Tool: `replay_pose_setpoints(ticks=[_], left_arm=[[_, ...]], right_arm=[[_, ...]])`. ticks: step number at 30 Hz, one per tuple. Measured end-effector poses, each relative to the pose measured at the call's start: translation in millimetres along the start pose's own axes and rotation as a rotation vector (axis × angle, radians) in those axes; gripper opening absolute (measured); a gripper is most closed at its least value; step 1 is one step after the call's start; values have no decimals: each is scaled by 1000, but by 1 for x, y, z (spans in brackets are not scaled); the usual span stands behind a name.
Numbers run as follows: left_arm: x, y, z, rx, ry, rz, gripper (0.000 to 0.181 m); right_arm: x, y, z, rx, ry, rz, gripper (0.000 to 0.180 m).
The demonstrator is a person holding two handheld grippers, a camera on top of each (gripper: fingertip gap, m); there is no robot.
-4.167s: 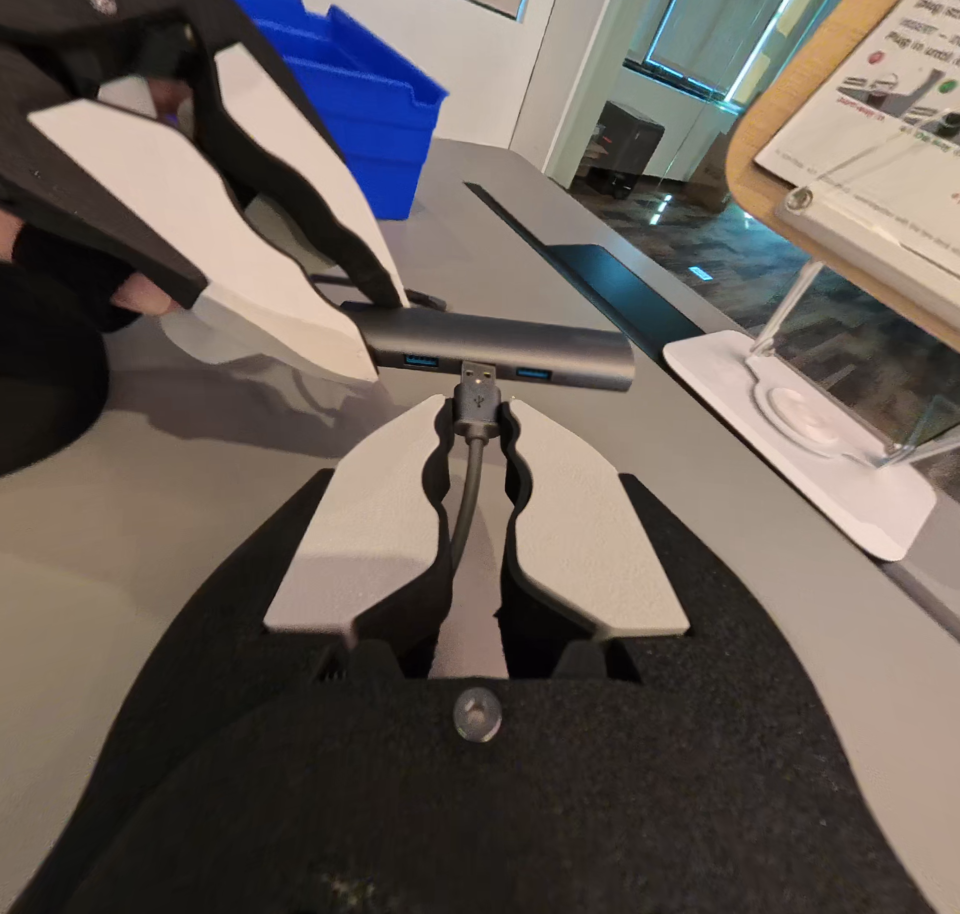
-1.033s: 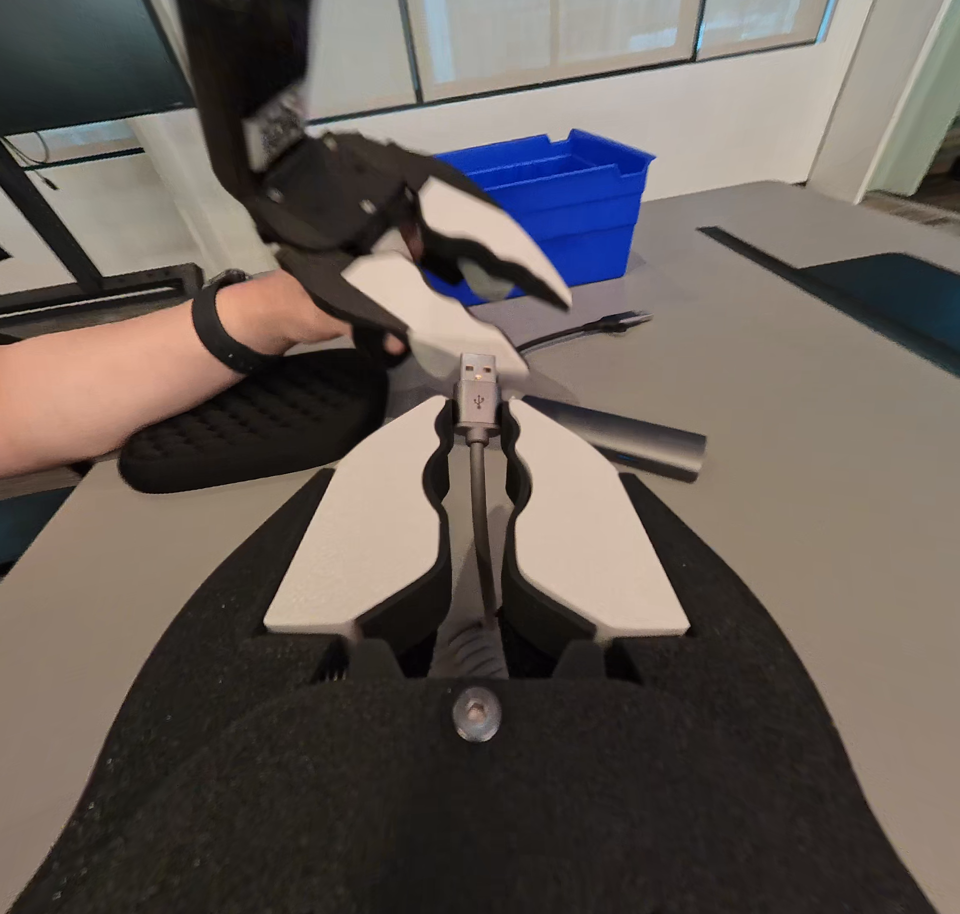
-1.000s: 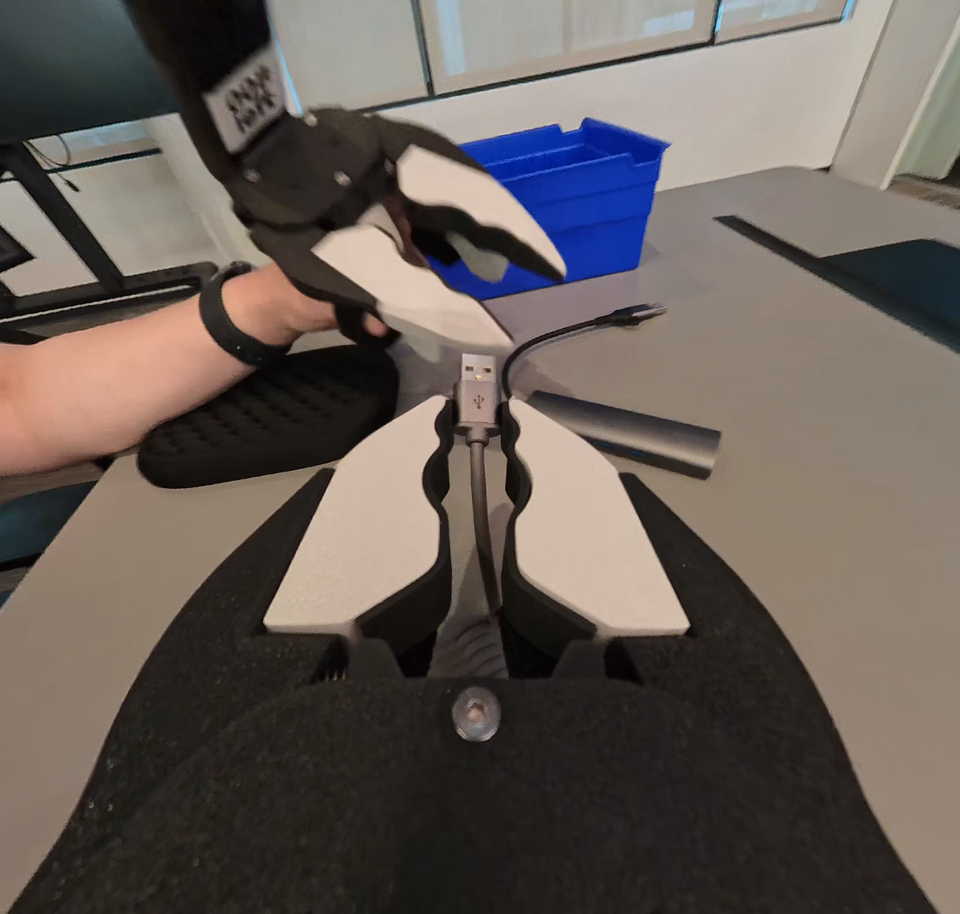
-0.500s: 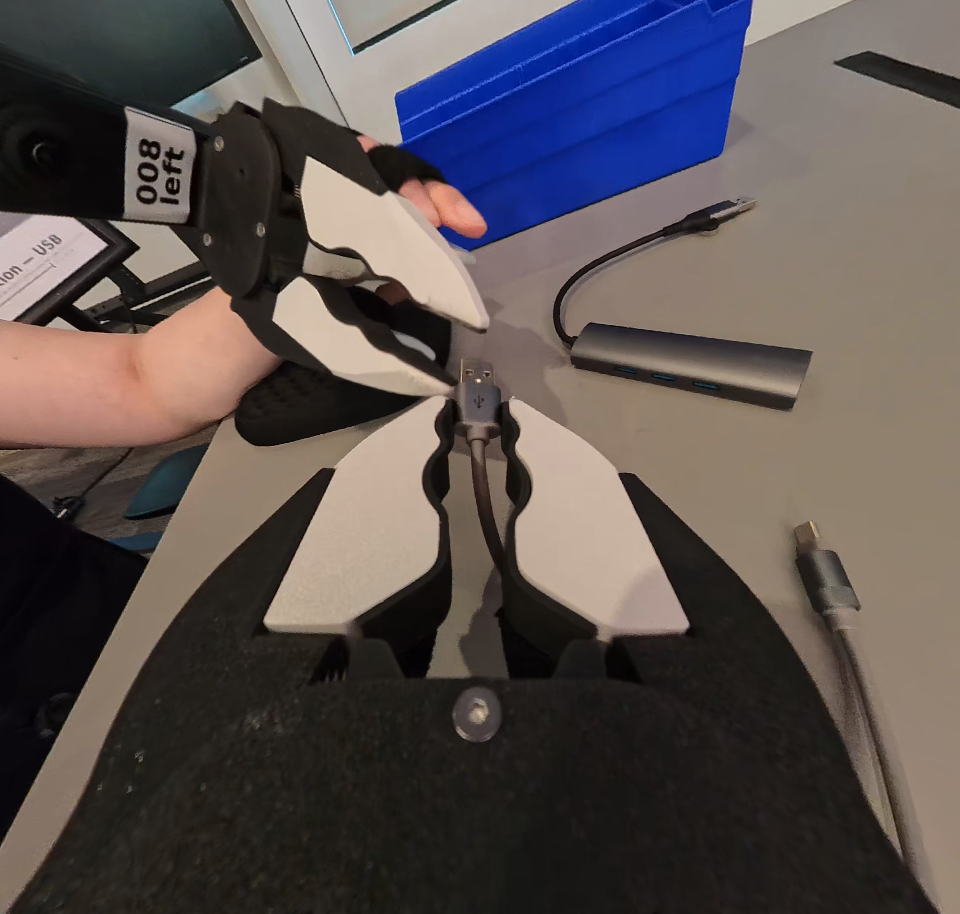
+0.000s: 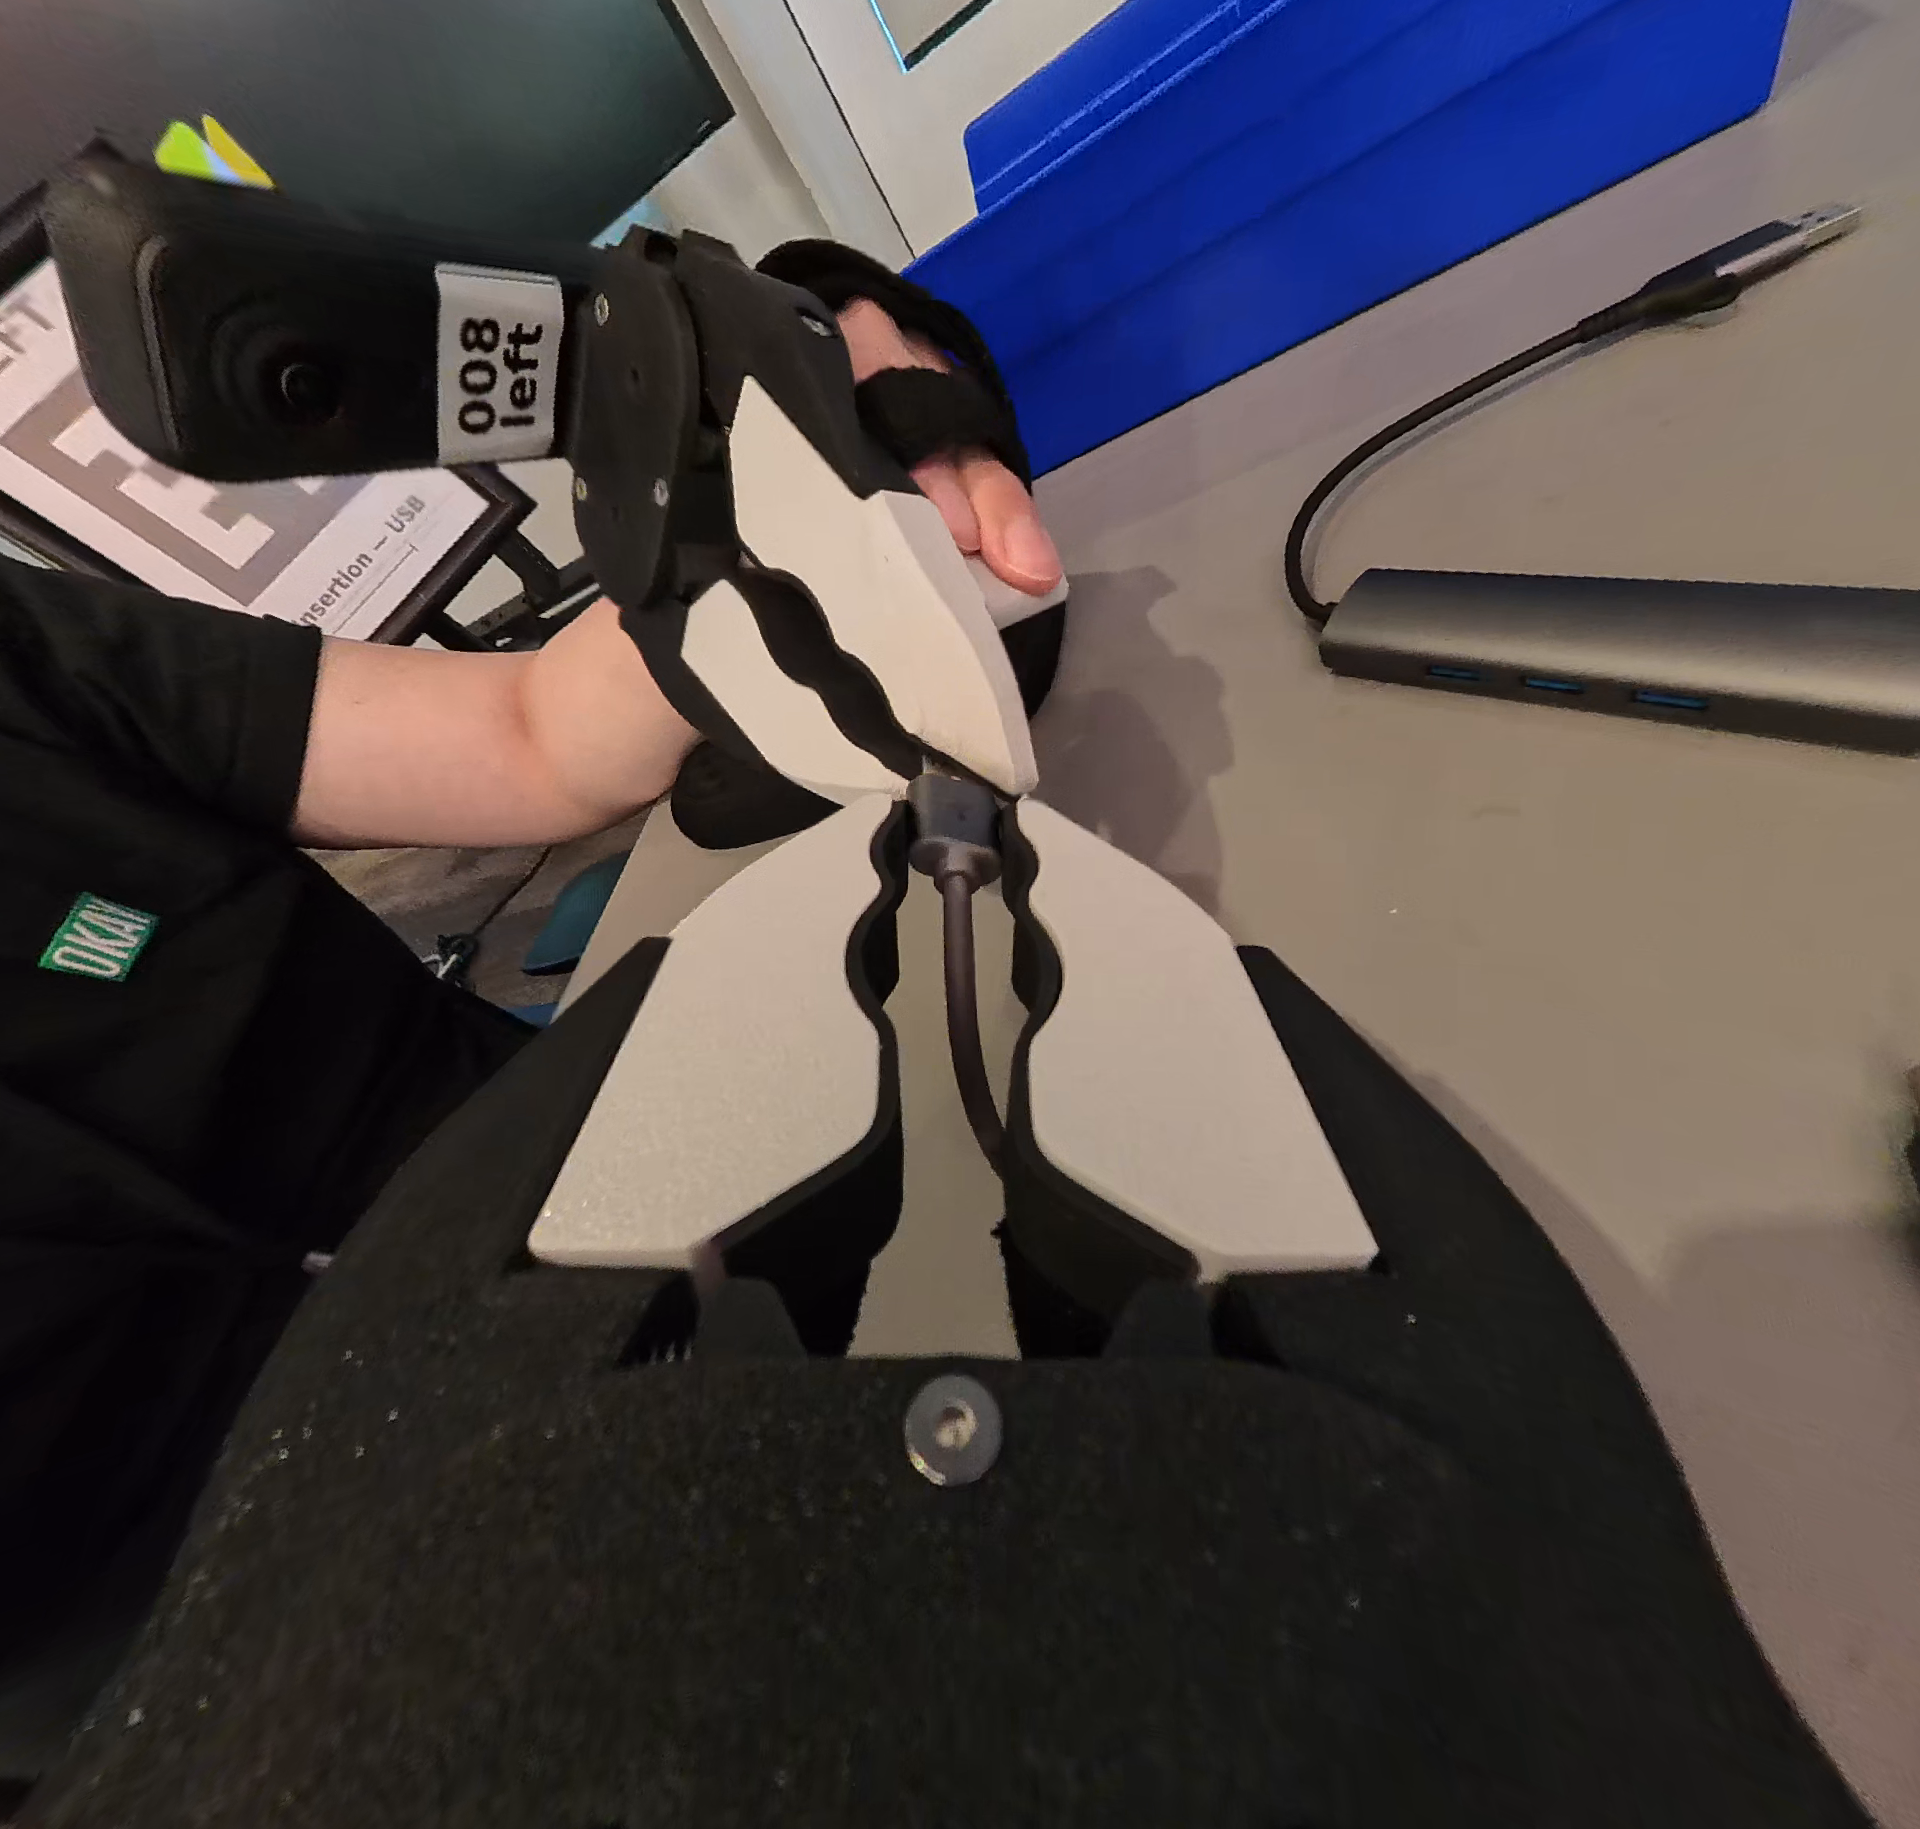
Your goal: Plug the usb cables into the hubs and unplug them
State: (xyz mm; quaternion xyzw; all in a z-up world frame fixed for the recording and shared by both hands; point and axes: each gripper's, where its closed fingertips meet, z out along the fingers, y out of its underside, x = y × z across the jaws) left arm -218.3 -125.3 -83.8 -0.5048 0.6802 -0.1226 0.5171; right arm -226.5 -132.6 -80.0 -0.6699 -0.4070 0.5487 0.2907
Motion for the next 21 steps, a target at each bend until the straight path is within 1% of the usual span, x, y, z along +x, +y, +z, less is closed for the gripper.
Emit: replay_pose_setpoints(ticks=[2, 4, 5, 7, 9, 11, 13, 15, 17, 21], left_arm=[[-1, 1, 0, -5, 31, -67, 4], [-5, 0, -2, 19, 57, -169, 4], [-8, 1, -4, 23, 78, -231, 4], [-9, 4, -6, 36, 143, -353, 4], [-13, 8, -8, 43, 173, -438, 4], [-11, 14, -9, 24, 213, -499, 4], [-9, 17, -7, 8, 240, -536, 4], [-5, 14, -8, 11, 284, -568, 4], [-3, 13, -9, 16, 331, -638, 4], [-2, 15, -14, 16, 424, -811, 4]], right_arm=[[3, -2, 0, 14, 30, -33, 20], [14, -3, -4, 8, 133, -106, 33], [19, -3, -7, -9, 201, -177, 33], [21, -5, -12, -52, 321, -365, 31], [19, -12, -14, -72, 426, -528, 30], [10, -18, -12, -89, 472, -644, 26], [6, -22, -8, -104, 512, -716, 24], [7, -21, -7, -157, 570, -799, 25], [7, -17, -6, -210, 624, -879, 25], [10, -11, 0, -250, 678, -1005, 25]])
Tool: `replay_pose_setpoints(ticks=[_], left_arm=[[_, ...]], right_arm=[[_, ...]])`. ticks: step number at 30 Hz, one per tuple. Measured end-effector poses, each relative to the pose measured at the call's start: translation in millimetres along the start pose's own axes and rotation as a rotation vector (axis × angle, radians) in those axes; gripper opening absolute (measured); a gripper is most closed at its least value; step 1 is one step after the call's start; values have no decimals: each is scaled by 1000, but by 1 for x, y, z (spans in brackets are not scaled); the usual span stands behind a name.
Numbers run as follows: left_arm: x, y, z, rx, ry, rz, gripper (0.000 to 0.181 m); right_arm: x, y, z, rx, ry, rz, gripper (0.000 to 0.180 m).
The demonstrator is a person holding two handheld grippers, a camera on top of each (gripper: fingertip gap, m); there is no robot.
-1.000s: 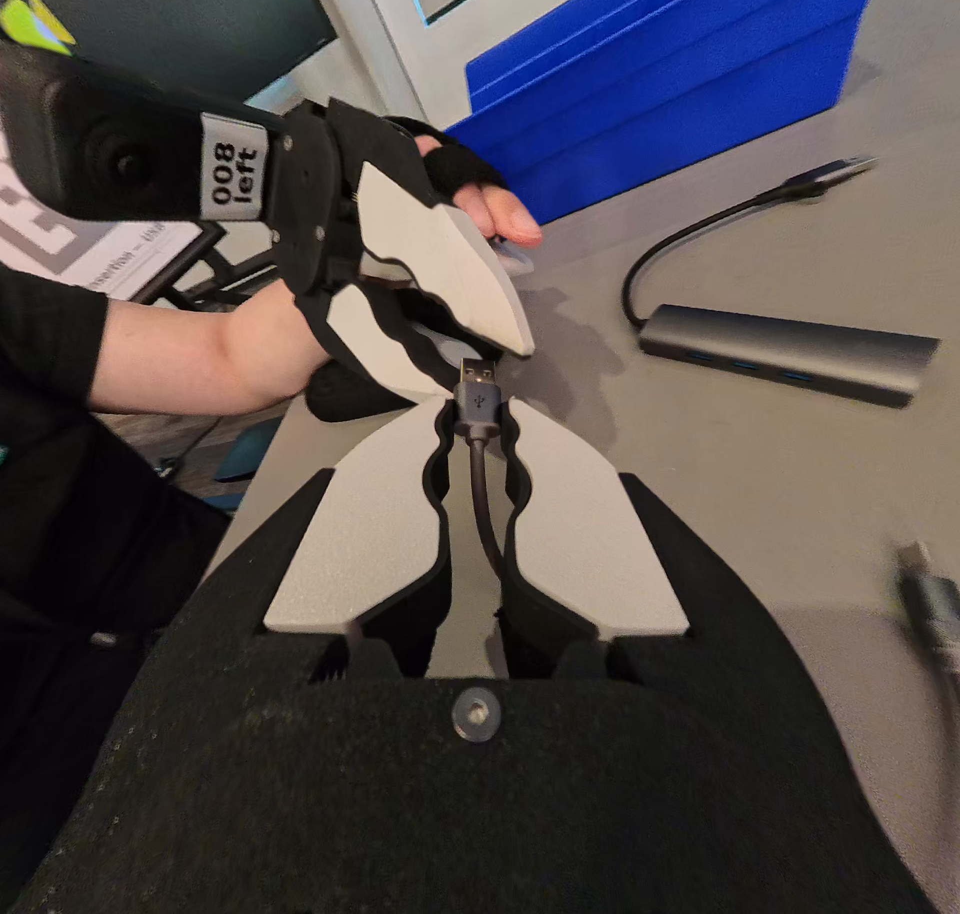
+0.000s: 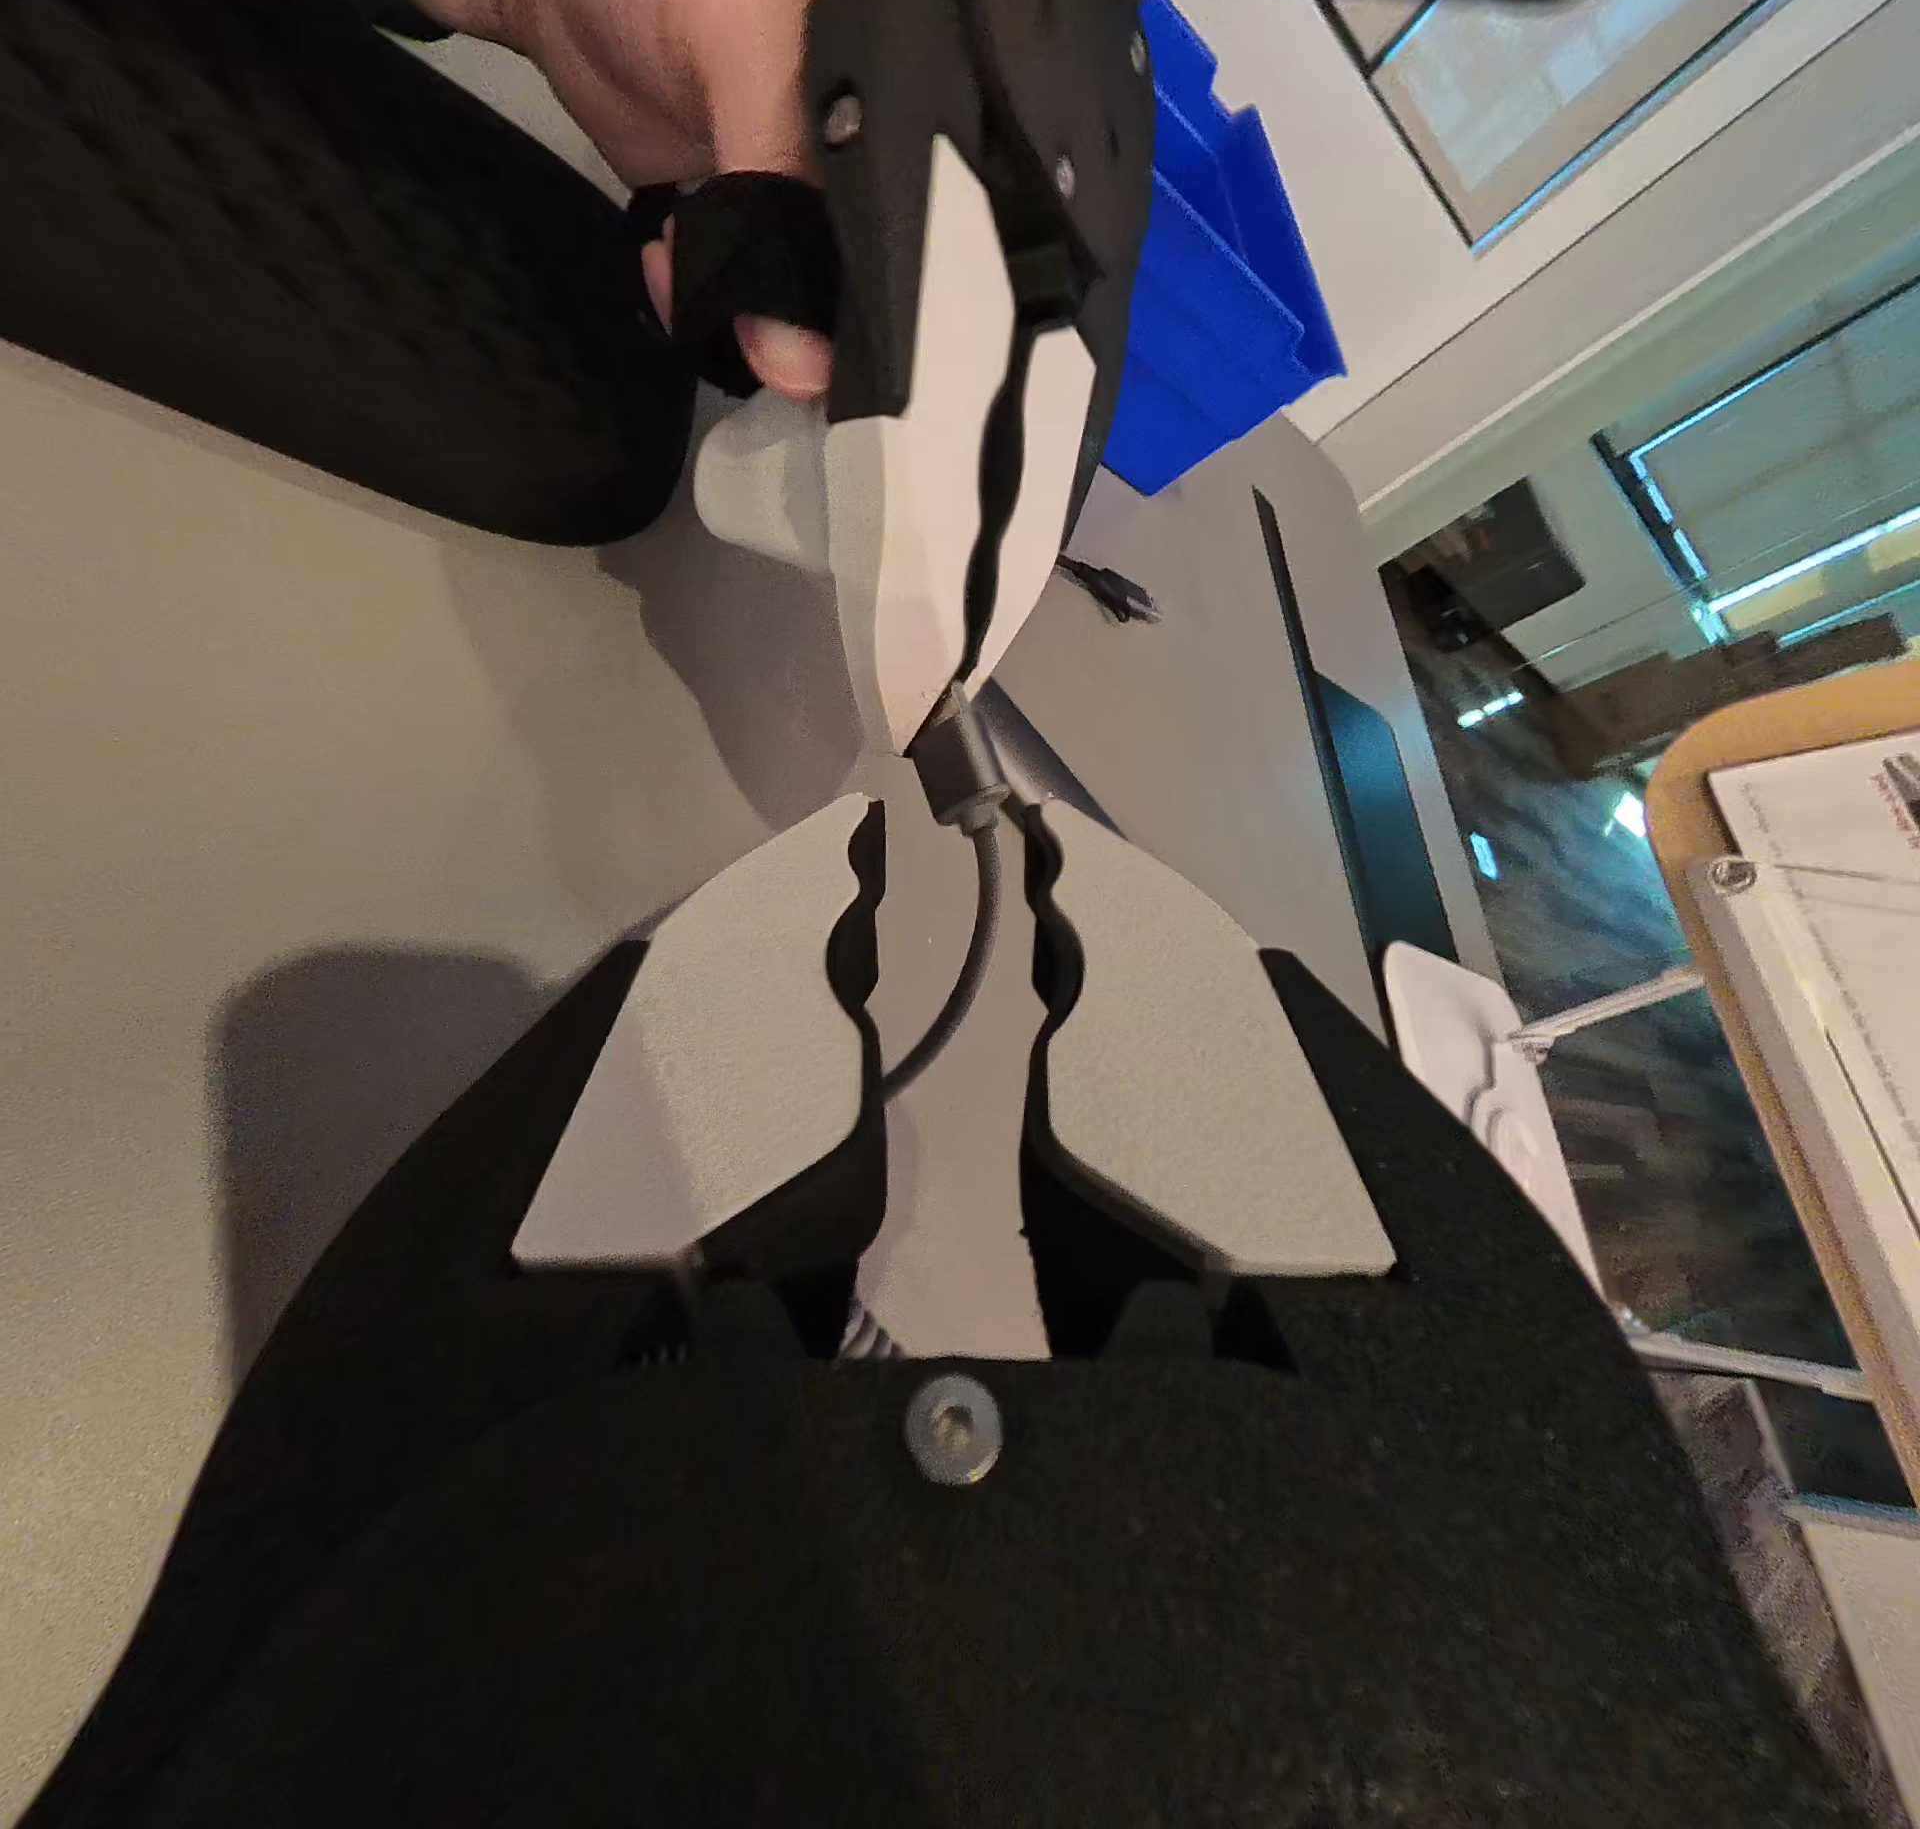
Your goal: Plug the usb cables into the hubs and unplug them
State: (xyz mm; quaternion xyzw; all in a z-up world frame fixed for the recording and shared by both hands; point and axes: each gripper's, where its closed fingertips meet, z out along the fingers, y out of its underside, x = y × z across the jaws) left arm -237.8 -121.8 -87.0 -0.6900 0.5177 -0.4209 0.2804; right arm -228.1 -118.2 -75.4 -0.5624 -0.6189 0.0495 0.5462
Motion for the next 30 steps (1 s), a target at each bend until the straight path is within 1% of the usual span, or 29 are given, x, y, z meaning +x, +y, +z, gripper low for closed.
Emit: replay_pose_setpoints(ticks=[4, 6, 9, 14, 20, 26, 30], left_arm=[[3, 4, -2, -6, 113, -163, 4], [10, 8, -3, -24, 176, -201, 4], [13, 11, -3, -41, 209, -224, 4], [22, 14, -5, -58, 262, -224, 4], [29, 19, -8, -92, 302, -200, 4], [35, 21, -12, -100, 341, -180, 4], [38, 23, -14, -107, 375, -178, 4]], right_arm=[[-5, -4, 8, 28, 42, -71, 24], [-5, -7, 9, 43, 67, -106, 26], [-9, -8, 11, 55, 61, -126, 25], [-16, -12, 13, 80, 18, -107, 24], [-27, -20, 12, 99, -6, -172, 18], [-31, -26, 11, 126, 0, -217, 19], [-36, -28, 11, 133, -33, -213, 17]])
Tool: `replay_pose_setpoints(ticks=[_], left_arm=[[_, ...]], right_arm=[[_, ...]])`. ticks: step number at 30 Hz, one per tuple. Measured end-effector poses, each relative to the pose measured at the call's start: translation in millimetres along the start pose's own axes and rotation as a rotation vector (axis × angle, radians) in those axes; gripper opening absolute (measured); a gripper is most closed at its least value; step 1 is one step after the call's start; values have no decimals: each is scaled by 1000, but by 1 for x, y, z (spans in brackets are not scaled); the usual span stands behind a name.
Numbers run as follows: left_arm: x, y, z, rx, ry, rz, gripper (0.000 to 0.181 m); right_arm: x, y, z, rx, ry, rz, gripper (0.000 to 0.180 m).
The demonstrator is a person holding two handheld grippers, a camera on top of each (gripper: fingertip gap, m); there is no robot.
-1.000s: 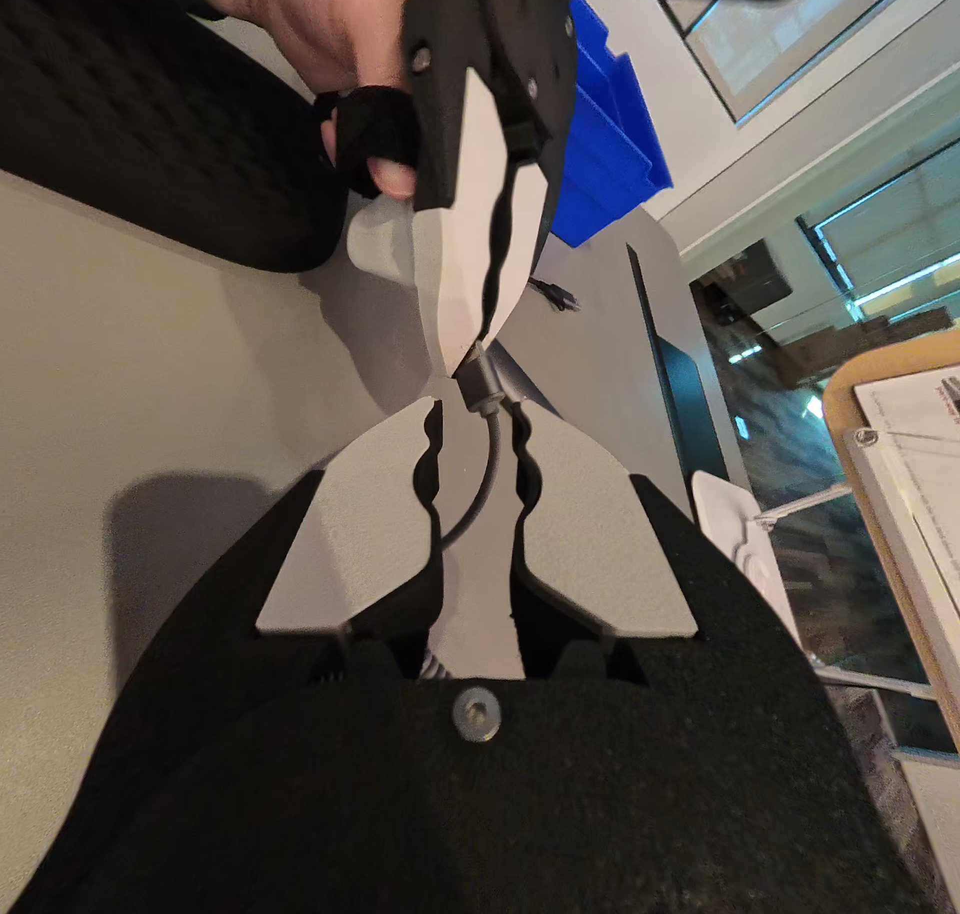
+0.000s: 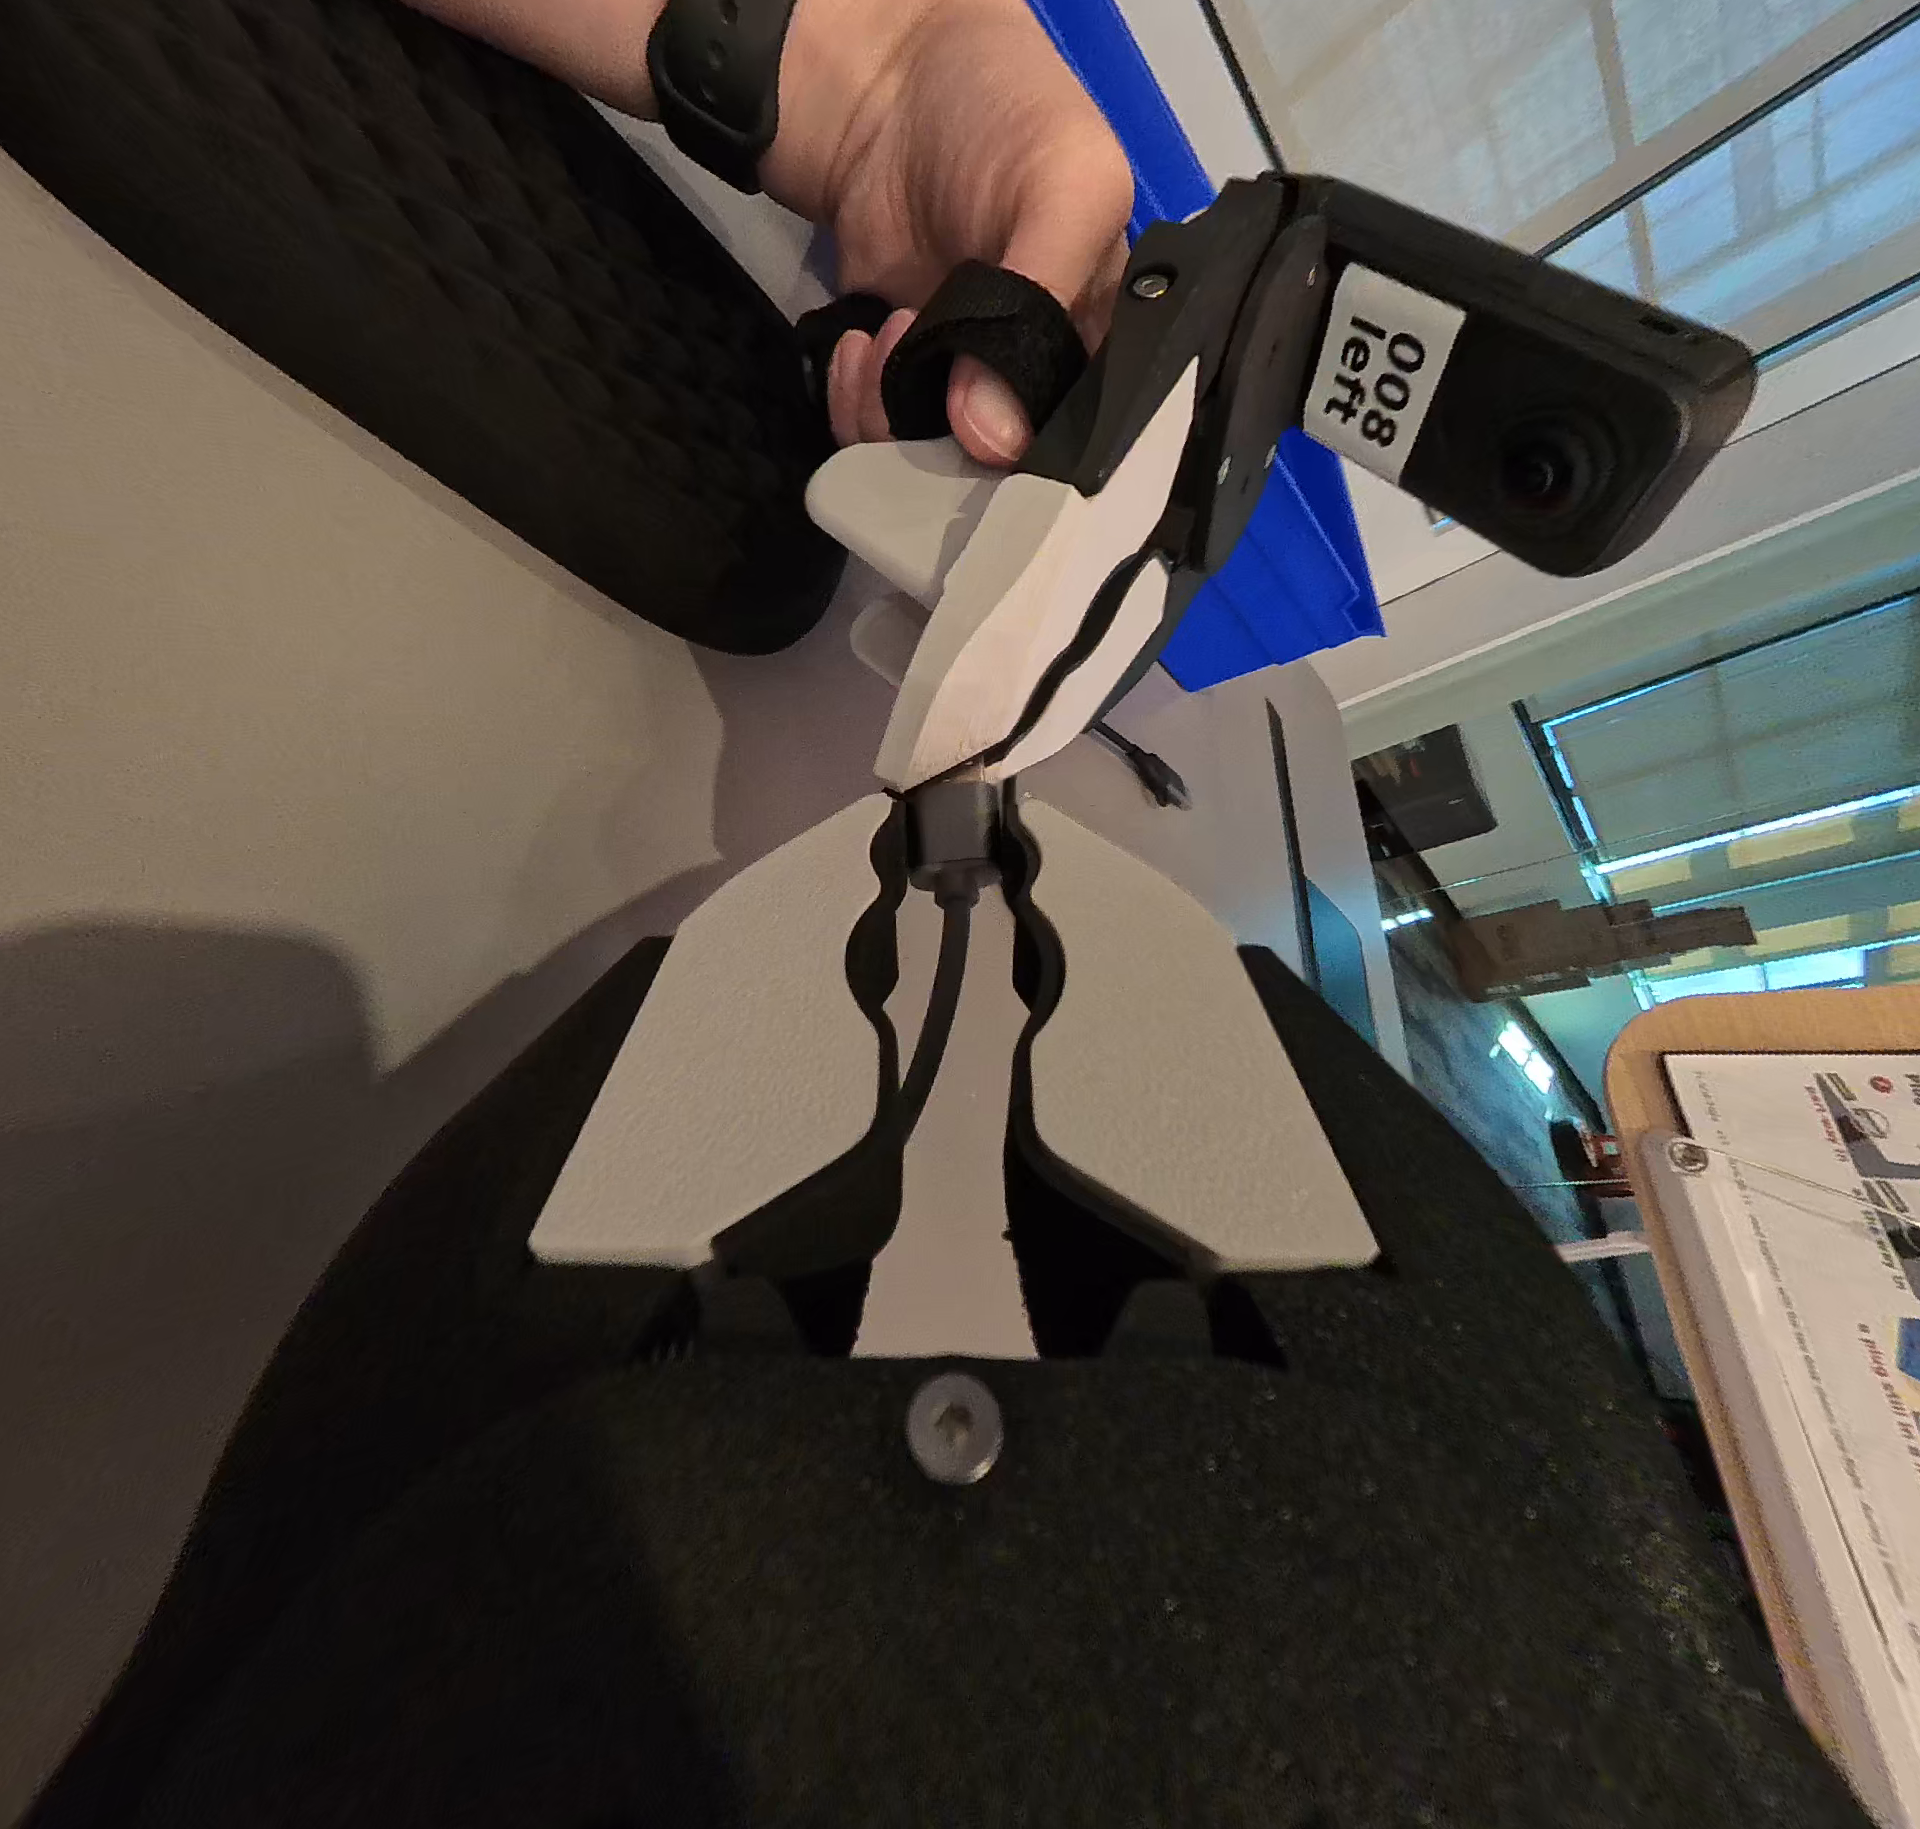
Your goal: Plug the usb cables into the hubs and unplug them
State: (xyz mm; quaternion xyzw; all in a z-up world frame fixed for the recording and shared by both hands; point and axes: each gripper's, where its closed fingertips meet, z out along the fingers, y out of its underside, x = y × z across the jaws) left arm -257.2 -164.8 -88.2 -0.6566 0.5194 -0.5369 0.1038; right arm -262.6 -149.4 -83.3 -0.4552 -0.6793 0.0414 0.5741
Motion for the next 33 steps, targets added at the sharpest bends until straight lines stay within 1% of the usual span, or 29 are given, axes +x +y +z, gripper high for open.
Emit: replay_pose_setpoints(ticks=[3, 6, 10, 14, 18, 20, 25, 29, 31, 33], left_arm=[[0, 0, 0, 0, 9, -1, 4], [3, -7, -2, 49, 40, -8, 5], [-2, -16, -10, 119, 4, -14, 13], [-4, -28, -14, 192, -8, -22, 16], [-8, -36, -13, 234, -28, -20, 13], [-8, -40, -14, 259, -12, -36, 6], [-4, -42, -18, 279, 52, -106, 4], [-1, -47, -21, 327, 150, -187, 4], [2, -48, -20, 337, 207, -213, 4], [3, -48, -19, 336, 221, -220, 4]], right_arm=[[0, 1, -1, -17, -31, 53, 16], [7, 0, -4, 3, -22, 123, 16], [23, 5, -7, 10, 55, 192, 16], [28, 12, -7, -8, 85, 223, 16], [28, 13, -5, -12, 84, 223, 16], [29, 11, -6, -3, 98, 219, 16], [34, 2, -7, 62, 139, 243, 16], [40, -2, -10, 142, 192, 268, 17], [43, -2, -11, 155, 223, 266, 27], [43, 0, -10, 150, 237, 260, 35]])
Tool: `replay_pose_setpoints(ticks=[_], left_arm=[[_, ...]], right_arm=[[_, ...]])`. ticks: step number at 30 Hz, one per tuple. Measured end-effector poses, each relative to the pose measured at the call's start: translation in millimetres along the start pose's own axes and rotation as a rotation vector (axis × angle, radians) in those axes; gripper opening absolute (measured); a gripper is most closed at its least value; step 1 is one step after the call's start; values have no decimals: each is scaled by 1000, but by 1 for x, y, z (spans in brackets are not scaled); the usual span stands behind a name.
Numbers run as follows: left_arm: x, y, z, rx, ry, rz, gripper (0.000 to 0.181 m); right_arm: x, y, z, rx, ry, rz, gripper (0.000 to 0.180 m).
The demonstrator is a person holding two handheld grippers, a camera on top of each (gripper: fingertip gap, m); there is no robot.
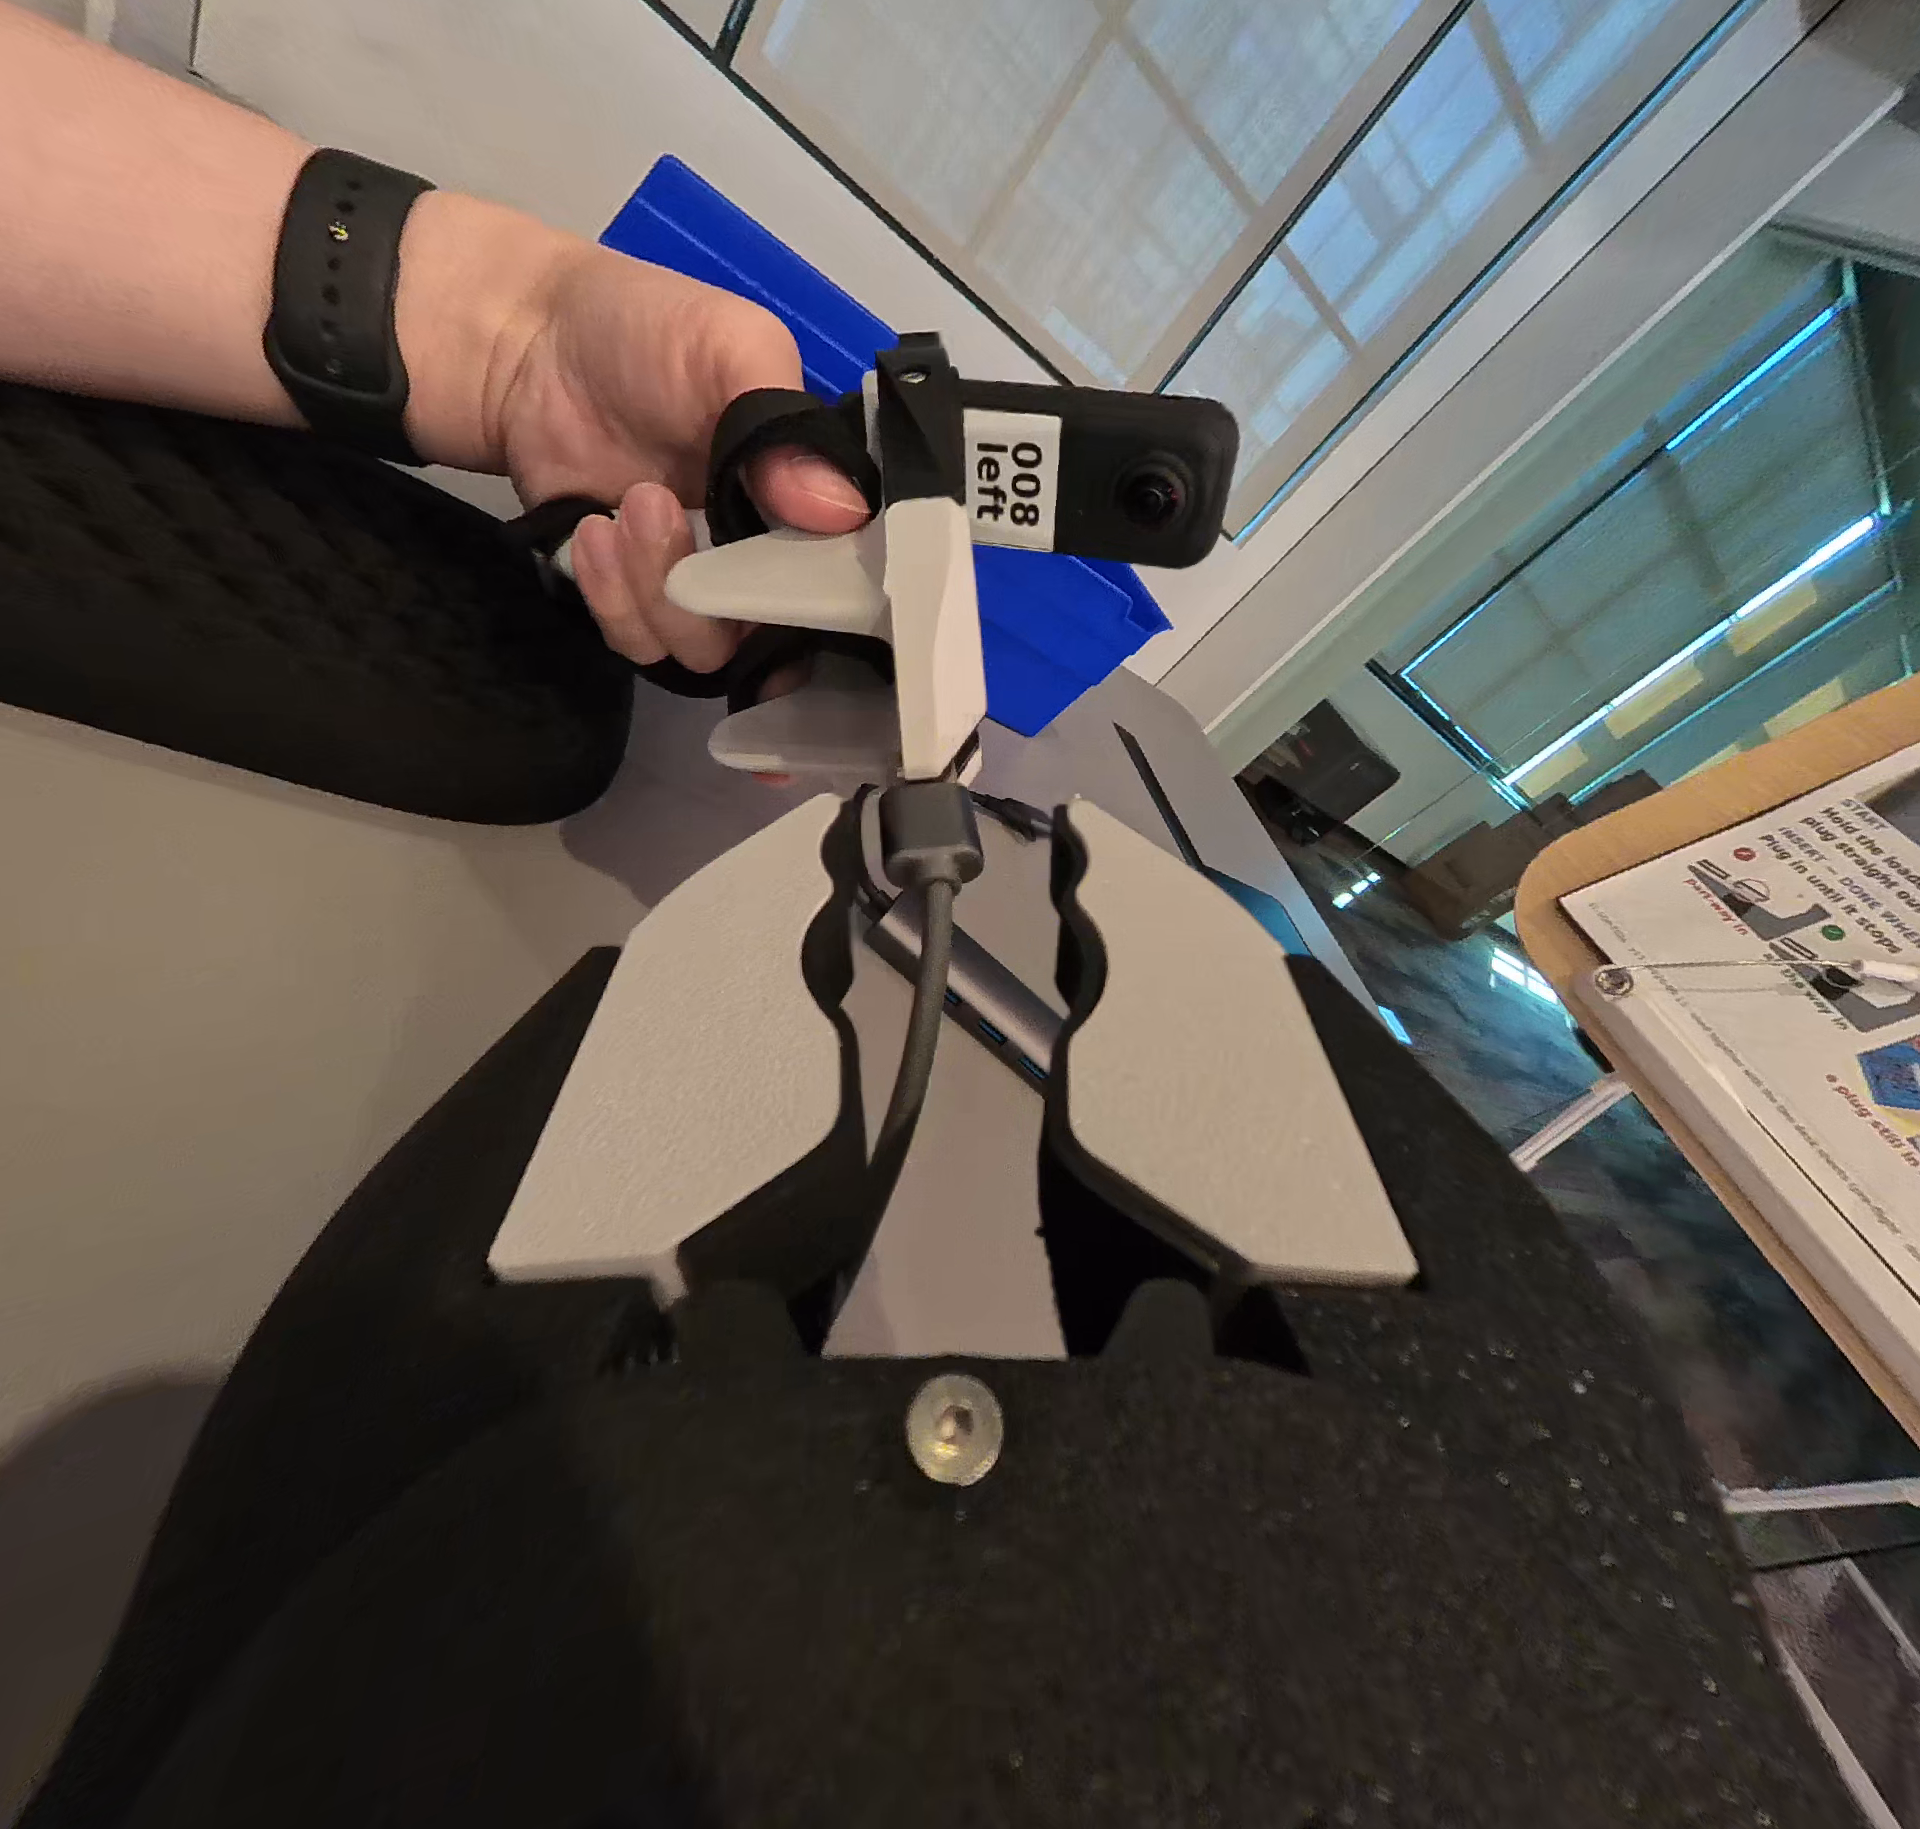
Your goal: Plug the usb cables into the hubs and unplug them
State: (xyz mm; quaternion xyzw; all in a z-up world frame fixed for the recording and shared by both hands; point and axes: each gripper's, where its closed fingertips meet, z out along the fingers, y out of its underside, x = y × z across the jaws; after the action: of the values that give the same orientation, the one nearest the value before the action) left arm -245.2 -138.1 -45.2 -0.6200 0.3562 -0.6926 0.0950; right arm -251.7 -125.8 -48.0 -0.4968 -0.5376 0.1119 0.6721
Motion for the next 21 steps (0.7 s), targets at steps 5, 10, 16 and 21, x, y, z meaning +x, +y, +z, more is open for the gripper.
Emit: replay_pose_setpoints(ticks=[5, 10, 16, 21], left_arm=[[1, 1, -1, -5, 9, 8, 4], [2, 5, 1, -33, 15, 16, 4], [6, 4, 1, -33, 34, 30, 4], [8, 5, 1, -33, 55, 21, 4]], right_arm=[[-6, -9, -1, 33, 11, -90, 21], [-6, -3, 0, 16, 9, -89, 22], [-8, -7, -1, 26, 6, -104, 18], [-8, -9, -1, 22, -11, -84, 17]])
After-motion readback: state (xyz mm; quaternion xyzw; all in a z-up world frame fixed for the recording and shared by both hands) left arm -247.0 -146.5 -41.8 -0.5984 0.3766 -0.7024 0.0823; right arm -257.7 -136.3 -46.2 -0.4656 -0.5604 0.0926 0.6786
